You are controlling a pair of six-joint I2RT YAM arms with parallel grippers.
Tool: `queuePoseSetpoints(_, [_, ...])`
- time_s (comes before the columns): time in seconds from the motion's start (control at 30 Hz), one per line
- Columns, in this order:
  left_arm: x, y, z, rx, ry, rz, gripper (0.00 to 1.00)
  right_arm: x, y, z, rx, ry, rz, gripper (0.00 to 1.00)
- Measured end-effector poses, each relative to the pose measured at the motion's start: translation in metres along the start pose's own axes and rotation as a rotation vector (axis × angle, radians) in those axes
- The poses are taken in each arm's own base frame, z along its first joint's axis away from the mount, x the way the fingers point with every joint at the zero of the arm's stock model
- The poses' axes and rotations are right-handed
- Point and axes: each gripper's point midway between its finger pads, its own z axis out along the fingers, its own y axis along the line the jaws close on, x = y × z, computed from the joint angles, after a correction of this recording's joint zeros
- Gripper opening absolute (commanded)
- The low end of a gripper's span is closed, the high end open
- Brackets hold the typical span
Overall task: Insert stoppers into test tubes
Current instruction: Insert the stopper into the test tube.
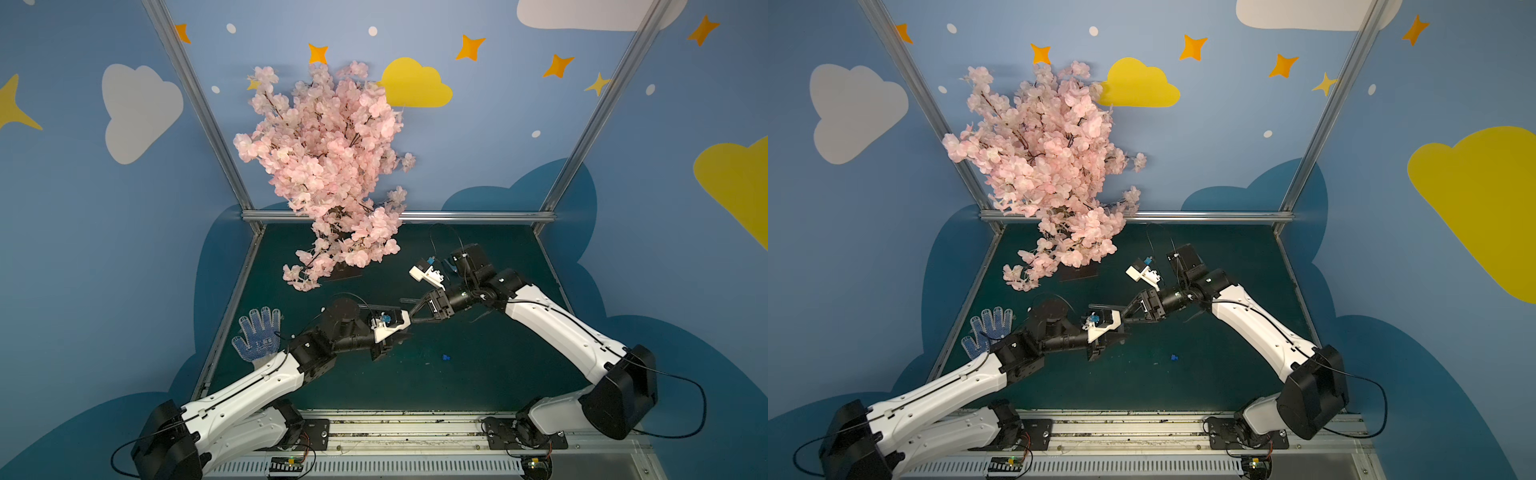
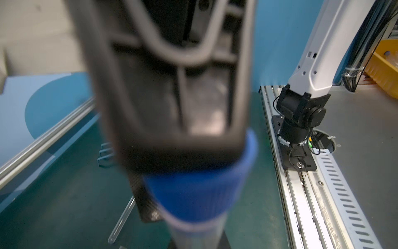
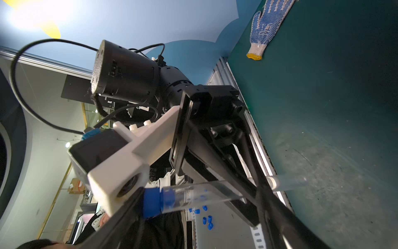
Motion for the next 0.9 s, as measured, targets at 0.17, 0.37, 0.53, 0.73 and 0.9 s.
queuePoseSetpoints(0.17, [0.005, 0.0, 0.0, -0.006, 0.021, -0.003, 0.02, 0.001, -0.005, 0.0, 0.023, 0.0, 0.01, 0.79])
queuePoseSetpoints(0.37, [0.014, 0.002, 0.0, -0.025, 0.062, -0.02, 0.02, 0.0, -0.016, -0.001, 0.089, -0.008, 0.016, 0.79])
queuePoseSetpoints(0.53, [0.023, 0.001, -0.001, -0.029, 0.096, -0.045, 0.02, 0.0, -0.025, 0.001, 0.12, 0.0, 0.044, 0.79])
queuePoseSetpoints(0.73, [0.034, -0.002, -0.002, -0.02, 0.14, -0.088, 0.02, 0.001, -0.036, 0.004, 0.149, 0.012, 0.073, 0.79])
queuePoseSetpoints(0.9, [0.042, -0.005, -0.003, -0.015, 0.177, -0.13, 0.02, 0.004, -0.044, 0.011, 0.163, 0.033, 0.089, 0.78])
